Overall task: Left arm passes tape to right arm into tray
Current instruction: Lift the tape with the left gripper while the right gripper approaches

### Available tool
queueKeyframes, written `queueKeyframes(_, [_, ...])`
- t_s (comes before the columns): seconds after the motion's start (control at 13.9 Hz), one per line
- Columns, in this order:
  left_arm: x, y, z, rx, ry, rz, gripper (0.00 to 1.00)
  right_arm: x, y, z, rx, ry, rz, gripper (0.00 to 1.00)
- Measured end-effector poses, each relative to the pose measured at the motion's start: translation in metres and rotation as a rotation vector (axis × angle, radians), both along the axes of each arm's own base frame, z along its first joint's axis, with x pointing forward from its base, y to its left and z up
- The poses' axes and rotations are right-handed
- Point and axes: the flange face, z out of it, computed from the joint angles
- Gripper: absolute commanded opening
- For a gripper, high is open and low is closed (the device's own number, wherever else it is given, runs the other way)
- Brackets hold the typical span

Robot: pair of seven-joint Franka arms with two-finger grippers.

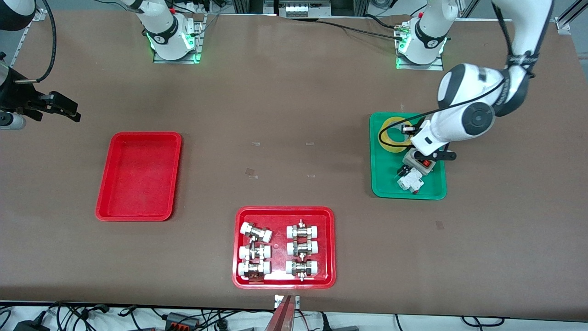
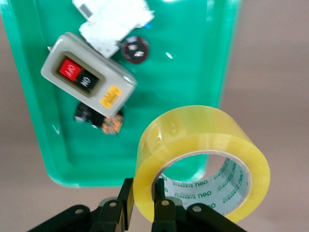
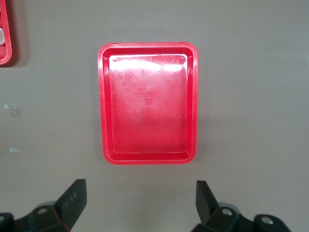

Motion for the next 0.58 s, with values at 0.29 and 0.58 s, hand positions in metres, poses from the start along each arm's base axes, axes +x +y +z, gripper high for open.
queueKeyframes(0.29, [0.007, -0.068, 0.057, -0.135, 0.022, 0.12, 0.14, 0.0, 0.003, -0.001, 0.0, 0.005, 0.005, 1.0])
queueKeyframes(0.58, [0.004, -0.167, 0.126, -0.235, 0.002, 0.269, 0.14, -0.001, 0.015, -0.003, 0.003, 0.02, 0.026, 1.0])
